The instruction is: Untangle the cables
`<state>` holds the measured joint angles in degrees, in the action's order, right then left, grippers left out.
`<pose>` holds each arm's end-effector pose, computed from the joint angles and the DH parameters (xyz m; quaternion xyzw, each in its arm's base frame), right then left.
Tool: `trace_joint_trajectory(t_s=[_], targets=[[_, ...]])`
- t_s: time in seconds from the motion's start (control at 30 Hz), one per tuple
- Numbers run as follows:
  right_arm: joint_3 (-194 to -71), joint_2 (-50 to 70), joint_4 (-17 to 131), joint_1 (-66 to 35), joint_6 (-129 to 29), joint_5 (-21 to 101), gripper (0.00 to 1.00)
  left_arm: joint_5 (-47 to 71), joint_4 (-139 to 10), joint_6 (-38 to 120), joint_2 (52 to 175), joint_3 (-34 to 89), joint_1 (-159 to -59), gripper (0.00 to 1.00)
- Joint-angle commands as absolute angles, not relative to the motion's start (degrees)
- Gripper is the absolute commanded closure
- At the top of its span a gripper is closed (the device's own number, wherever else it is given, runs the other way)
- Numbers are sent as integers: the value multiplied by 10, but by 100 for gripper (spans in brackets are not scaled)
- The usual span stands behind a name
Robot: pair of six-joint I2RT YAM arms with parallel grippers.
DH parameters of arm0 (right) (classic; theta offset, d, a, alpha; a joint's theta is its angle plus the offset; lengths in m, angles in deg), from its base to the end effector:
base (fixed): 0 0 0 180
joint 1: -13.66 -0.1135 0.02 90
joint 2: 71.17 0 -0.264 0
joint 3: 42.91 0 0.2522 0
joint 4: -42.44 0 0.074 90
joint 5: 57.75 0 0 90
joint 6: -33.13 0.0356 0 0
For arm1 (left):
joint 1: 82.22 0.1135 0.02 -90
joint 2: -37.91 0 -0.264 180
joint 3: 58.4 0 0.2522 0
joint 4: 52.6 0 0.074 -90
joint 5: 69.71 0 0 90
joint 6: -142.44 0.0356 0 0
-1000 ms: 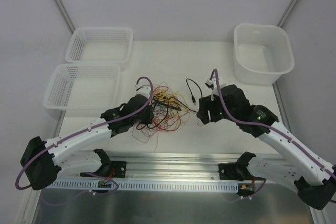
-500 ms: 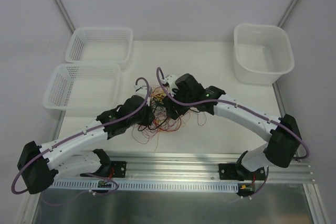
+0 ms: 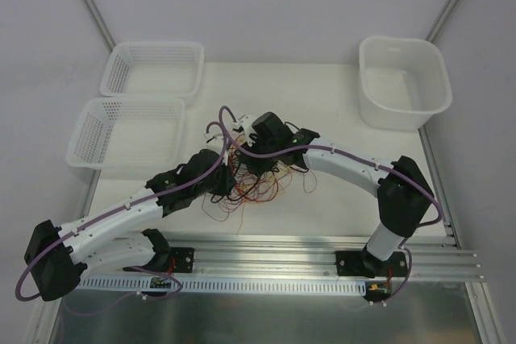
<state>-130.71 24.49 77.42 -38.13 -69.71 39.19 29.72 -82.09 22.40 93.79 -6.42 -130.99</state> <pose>0.2292 0.2981 0.2674 -0.5095 0.7602 0.1854 0.3580 0.1459 -0.1576 0.2549 0.1043 0.8721 -0.2441 0.4111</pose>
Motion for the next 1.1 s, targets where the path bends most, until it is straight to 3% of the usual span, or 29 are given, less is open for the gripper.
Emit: trace_joint_trajectory(t_s=[0.0, 0.07, 0.17, 0.2, 0.47, 0.8, 1.07], targets=[[-1328, 262, 758, -384, -709, 378, 57, 301, -816, 217, 927, -69, -1314, 100], [-1320, 261, 758, -384, -711, 361, 66, 308, -817, 217, 927, -70, -1314, 100], [-1305, 245, 759, -384, -713, 344, 88, 321, -817, 214, 927, -70, -1314, 100], [-1302, 238, 760, -383, -714, 342, 99, 325, -817, 213, 927, -72, -1313, 100], [-1250, 75, 802, -383, -725, 290, 99, 358, -824, 175, 923, -103, -1271, 100], [-1181, -265, 830, -351, -716, 250, 99, 358, -836, 151, 944, -118, -1225, 100], [-1115, -450, 806, -334, -701, 79, 99, 364, -845, 143, 954, -114, -1223, 100]])
